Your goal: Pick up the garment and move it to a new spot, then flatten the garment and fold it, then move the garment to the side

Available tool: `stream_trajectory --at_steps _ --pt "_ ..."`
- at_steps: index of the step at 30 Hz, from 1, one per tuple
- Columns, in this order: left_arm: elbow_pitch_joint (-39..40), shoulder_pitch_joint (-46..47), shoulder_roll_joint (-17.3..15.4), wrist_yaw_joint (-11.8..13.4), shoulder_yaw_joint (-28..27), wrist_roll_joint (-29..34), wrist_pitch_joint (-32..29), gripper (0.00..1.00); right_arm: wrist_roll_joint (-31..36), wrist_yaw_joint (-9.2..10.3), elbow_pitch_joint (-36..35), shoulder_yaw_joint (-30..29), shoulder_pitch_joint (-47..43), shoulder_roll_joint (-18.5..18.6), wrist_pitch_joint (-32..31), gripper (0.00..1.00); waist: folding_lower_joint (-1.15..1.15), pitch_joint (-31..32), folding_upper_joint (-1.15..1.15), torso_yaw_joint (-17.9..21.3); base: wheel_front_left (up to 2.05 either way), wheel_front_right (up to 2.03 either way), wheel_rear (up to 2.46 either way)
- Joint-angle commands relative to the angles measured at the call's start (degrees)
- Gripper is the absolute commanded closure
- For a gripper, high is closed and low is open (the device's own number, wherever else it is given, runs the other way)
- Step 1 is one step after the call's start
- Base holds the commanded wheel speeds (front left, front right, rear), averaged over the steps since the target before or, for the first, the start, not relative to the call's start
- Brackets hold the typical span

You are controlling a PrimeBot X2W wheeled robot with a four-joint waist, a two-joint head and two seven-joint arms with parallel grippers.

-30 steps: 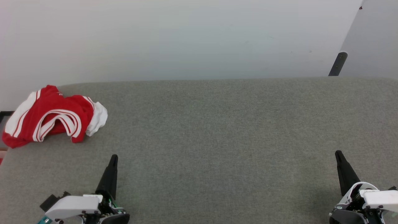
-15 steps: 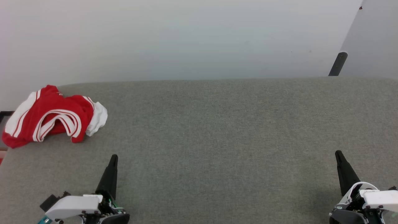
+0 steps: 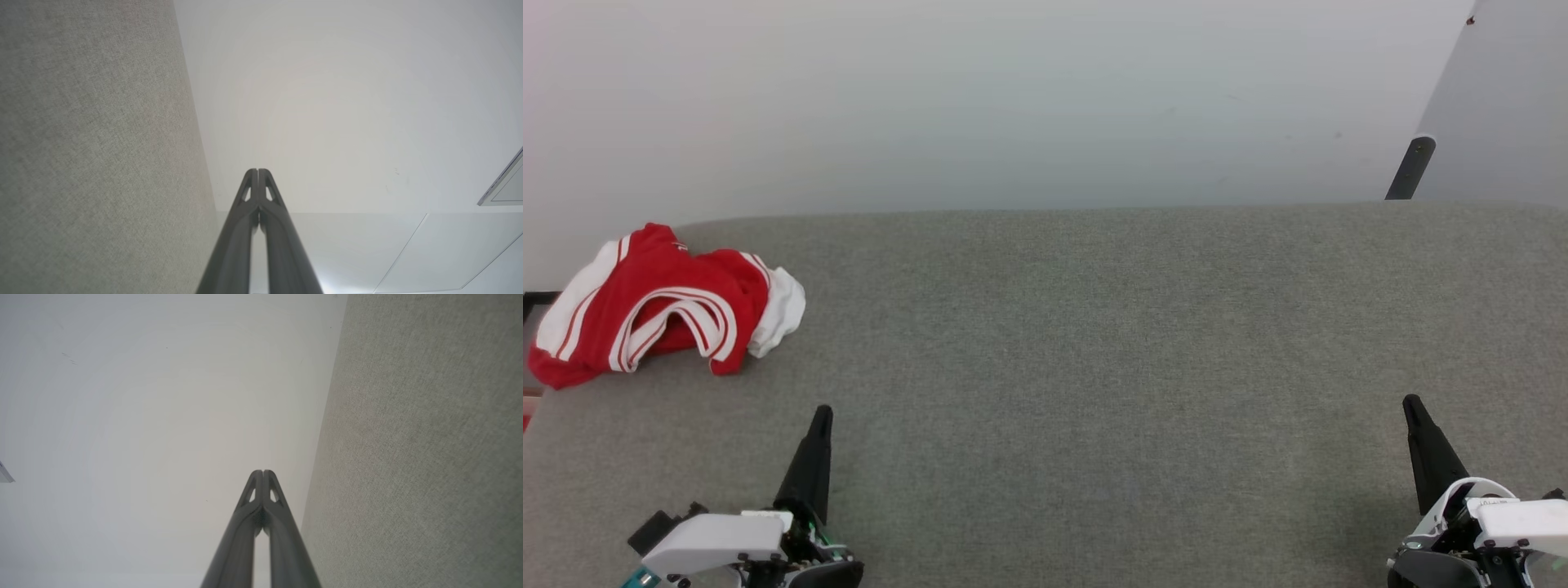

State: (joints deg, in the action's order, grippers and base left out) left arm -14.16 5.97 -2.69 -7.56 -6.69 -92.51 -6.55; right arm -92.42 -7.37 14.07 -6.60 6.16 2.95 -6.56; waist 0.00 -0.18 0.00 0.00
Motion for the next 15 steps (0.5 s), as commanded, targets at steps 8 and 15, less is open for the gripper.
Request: stream_trajectory --at_steps 8,15 --pt "-0.05 0.49 -0.05 -0.24 -0.03 0.20 -0.03 1.00 0.03 -0.25 0.03 0.10 0.14 -0.13 0.07 1.00 0.00 0.00 0.00 0.00 0.00 0.00 0.00" --pt "-0.04 0.49 -0.05 -0.24 -0.03 0.20 -0.03 1.00 0.03 -0.25 0.03 0.10 0.14 -0.14 0.07 1.00 0.00 0.00 0.00 0.00 0.00 0.00 0.00"
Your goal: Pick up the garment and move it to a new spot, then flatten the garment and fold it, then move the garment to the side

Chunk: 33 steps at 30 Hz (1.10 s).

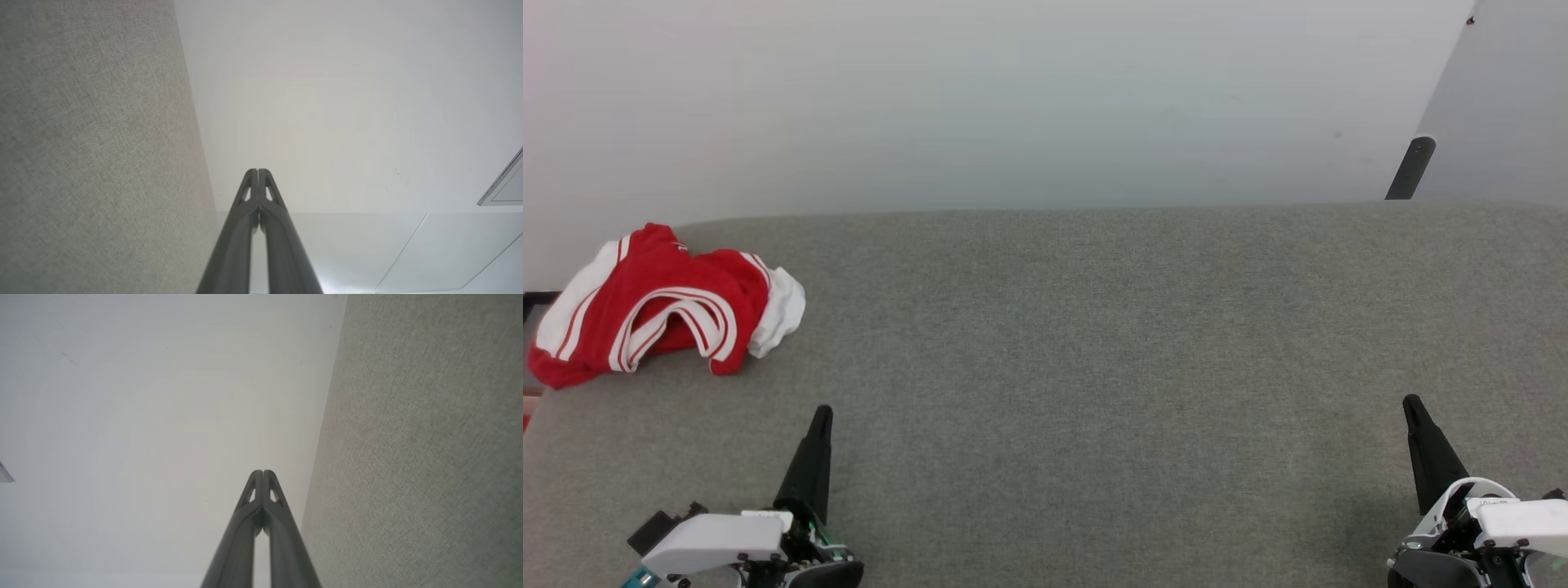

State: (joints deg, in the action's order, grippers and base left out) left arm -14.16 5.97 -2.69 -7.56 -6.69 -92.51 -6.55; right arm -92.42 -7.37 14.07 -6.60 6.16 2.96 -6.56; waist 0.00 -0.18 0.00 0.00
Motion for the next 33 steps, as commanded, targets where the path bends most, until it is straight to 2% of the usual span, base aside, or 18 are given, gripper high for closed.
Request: stream_trajectory --at_steps 1,6,7,8,9,10,11,24,33 --pt "-0.04 0.49 -0.05 -0.24 -0.03 0.20 -0.03 1.00 0.03 -0.25 0.03 0.10 0.14 -0.14 0.07 1.00 0.00 0.00 0.00 0.00 0.00 0.00 0.00" --pt "-0.03 0.49 -0.05 -0.24 -0.02 0.20 -0.03 1.00 0.03 -0.25 0.03 0.10 0.14 -0.14 0.07 1.00 0.00 0.00 0.00 0.00 0.00 0.00 0.00" --pt "0.00 0.00 0.00 0.00 0.00 0.00 0.00 0.00 0.00 0.00 0.00 0.01 0.00 -0.01 0.01 0.00 0.00 0.00 0.00 0.00 0.00 0.00 0.00" --pt "-0.16 -0.14 0.05 0.02 0.04 -0.02 0.03 0.00 0.01 0.01 0.23 0.02 -0.05 -0.02 0.02 0.00 0.00 0.01 0.00 0.00 0.00 0.00 0.00" --pt "-0.59 -0.51 0.16 0.04 0.08 -0.02 0.04 1.00 0.02 0.09 0.69 0.04 -0.27 -0.08 0.04 1.00 0.00 0.01 0.00 0.00 0.00 0.00 0.00" --pt "-1.17 -1.03 0.32 0.06 0.13 -0.02 0.05 1.00 0.02 0.10 1.21 0.06 -0.76 -0.16 0.05 1.00 0.00 0.01 0.00 0.00 0.00 0.00 0.00" --pt "-1.34 -1.43 0.41 0.12 0.23 -0.02 0.12 0.00 0.05 0.10 1.55 0.15 -1.09 -0.22 0.13 0.00 0.00 0.03 0.00 0.00 0.00 0.00 0.00" --pt "4.47 -1.91 -0.23 3.90 2.83 1.48 2.84 0.00 2.27 0.05 0.90 3.23 -0.32 -0.18 3.15 0.00 0.00 0.14 0.00 0.07 0.00 0.00 0.00" --pt "7.77 -2.24 -2.56 6.98 5.10 5.78 5.13 0.00 8.48 0.02 0.94 3.96 0.53 -0.16 4.43 0.00 0.00 0.30 0.00 0.12 0.00 0.00 0.00"
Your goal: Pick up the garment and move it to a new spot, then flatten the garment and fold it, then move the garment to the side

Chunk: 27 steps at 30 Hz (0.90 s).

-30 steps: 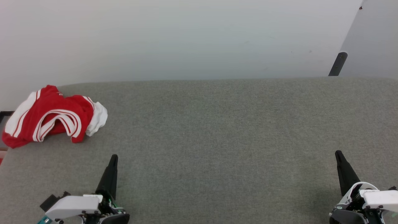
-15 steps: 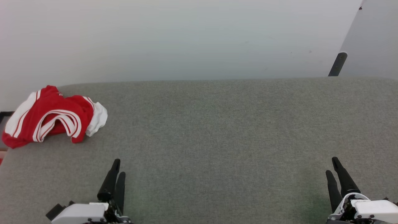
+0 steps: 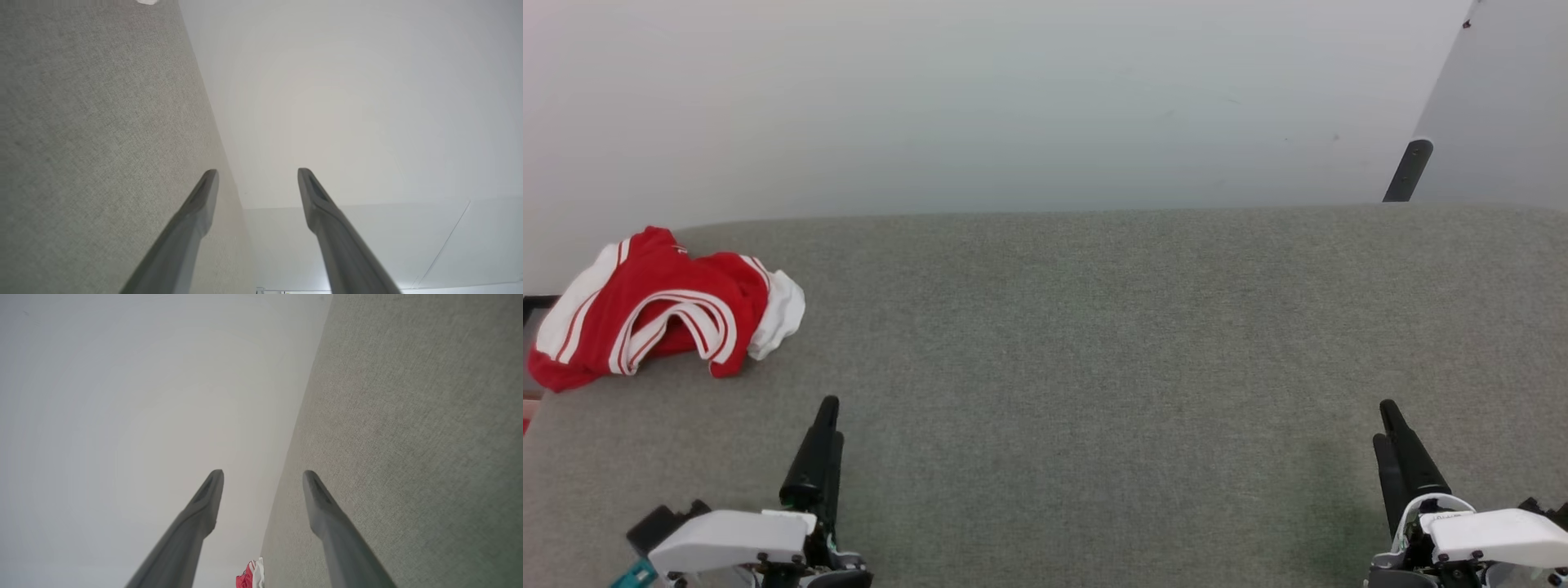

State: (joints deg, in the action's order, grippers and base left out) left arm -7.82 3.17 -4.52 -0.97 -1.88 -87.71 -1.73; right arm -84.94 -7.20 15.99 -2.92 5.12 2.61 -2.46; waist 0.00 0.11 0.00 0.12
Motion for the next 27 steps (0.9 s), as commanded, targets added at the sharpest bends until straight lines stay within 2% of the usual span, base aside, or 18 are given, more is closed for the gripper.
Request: stream_trajectory --at_steps 1,12,27 --pt "1.71 0.53 -1.08 0.77 0.59 1.64 0.56 0.00 1.98 -0.15 -1.13 0.24 1.62 0.20 0.35 0.00 0.00 0.02 0.00 0.01 0.00 0.00 0.00" --pt "3.69 0.48 -6.29 4.77 5.10 11.80 3.33 0.00 14.37 -0.19 -4.58 -1.16 1.63 0.22 0.03 0.00 0.00 0.15 0.00 0.04 0.00 0.00 0.00" --pt "5.31 2.27 -13.66 11.61 13.24 28.15 5.55 0.00 37.07 -0.24 -11.46 -1.24 0.93 0.25 -1.16 0.00 0.00 0.34 0.00 0.04 0.00 0.00 0.00"
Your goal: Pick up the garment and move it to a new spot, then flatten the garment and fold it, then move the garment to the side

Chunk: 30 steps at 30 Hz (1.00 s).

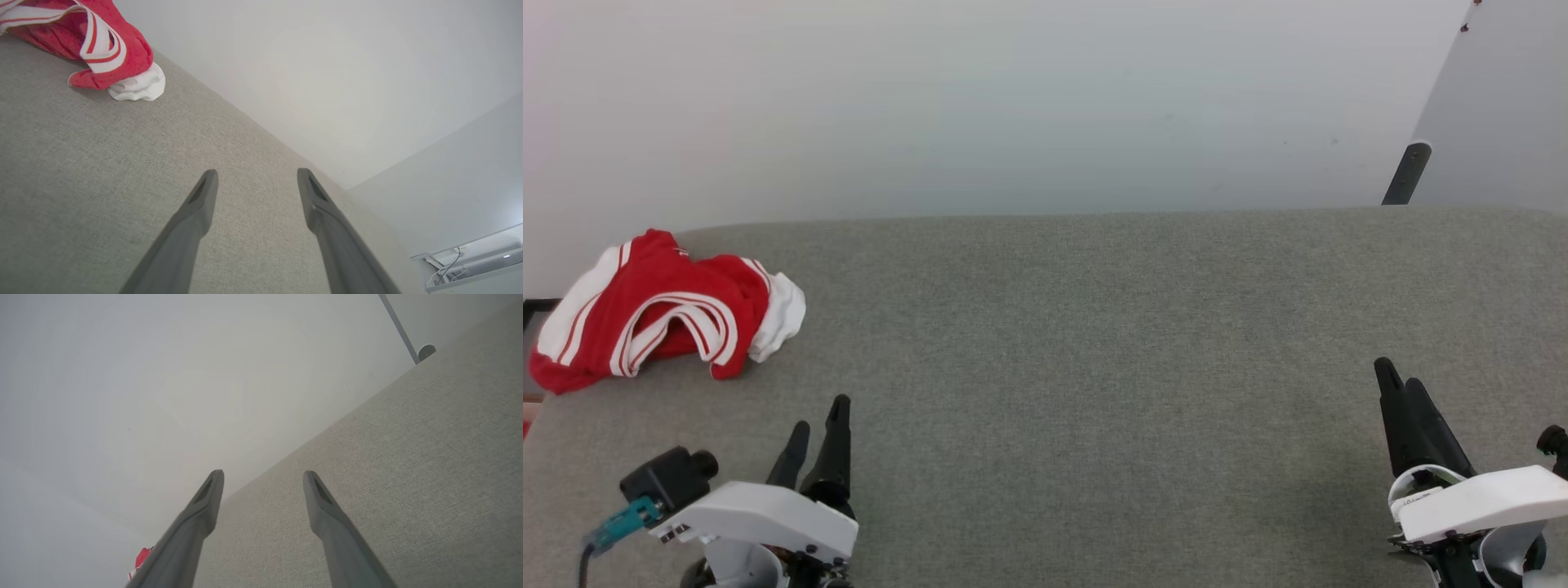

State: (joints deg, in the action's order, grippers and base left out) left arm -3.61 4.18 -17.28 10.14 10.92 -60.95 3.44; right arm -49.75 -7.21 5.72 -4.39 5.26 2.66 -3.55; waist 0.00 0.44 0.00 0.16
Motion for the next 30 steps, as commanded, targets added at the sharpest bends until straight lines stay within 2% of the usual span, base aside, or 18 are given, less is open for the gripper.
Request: stream_trajectory --at_steps 1,11,30 --pt "1.22 1.35 -1.35 0.90 0.88 2.38 0.59 0.00 3.15 -0.23 -1.49 0.29 0.75 0.20 -0.09 0.00 0.00 0.03 0.00 0.02 0.00 0.00 0.00" --pt "2.75 1.61 -4.10 4.38 3.76 9.20 2.78 0.00 14.44 -0.26 -4.05 0.15 0.14 0.22 0.00 0.00 0.00 0.20 0.00 0.09 0.00 0.00 0.00" --pt "6.17 -0.30 -8.41 8.57 7.18 18.96 6.30 0.00 28.02 -0.30 -7.28 0.13 -0.92 0.24 0.15 0.00 0.00 0.92 0.00 0.11 0.00 0.00 0.00"
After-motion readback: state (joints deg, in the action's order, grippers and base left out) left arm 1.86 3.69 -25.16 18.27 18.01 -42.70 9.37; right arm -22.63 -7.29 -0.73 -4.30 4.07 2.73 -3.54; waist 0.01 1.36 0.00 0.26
